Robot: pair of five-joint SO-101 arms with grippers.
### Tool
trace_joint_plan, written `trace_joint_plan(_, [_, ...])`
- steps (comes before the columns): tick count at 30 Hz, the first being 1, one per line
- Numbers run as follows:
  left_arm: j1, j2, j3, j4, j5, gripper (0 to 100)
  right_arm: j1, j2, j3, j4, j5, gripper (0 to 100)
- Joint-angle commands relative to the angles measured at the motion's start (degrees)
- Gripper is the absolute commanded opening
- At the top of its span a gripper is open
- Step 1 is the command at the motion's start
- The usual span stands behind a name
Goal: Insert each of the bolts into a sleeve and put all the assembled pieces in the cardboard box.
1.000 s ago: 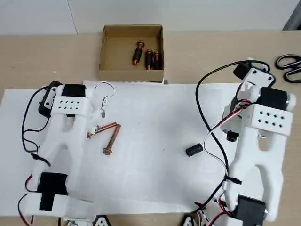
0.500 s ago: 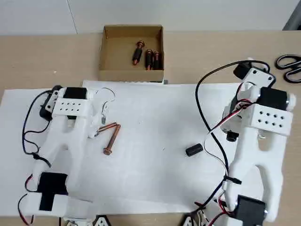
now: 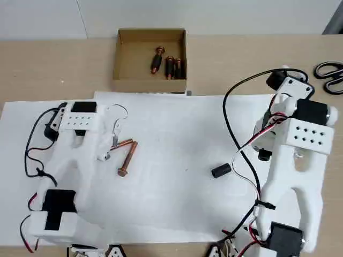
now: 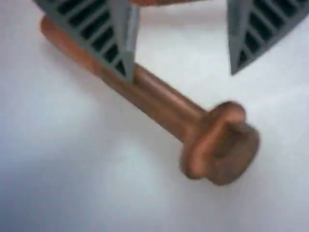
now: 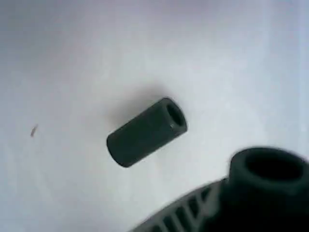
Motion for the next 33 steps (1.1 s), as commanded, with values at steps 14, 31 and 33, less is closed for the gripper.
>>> trace_joint_plan(14, [-5.45, 8.44, -4.26, -2.64, -0.35, 12, 0.31, -2.15, -0.26, 0.13, -0.35, 0.2])
trace_joint_plan(31, [-5.36, 7.91, -12.62, 5.54, -1.32, 1, 0.31, -2.15, -0.26, 0.13, -0.35, 0.2])
trace_joint_plan(33, [-5.36, 7.91, -17.98, 8.62, -4.40, 1, 0.22, -2.15, -0.26, 0.13, -0.35, 0.2])
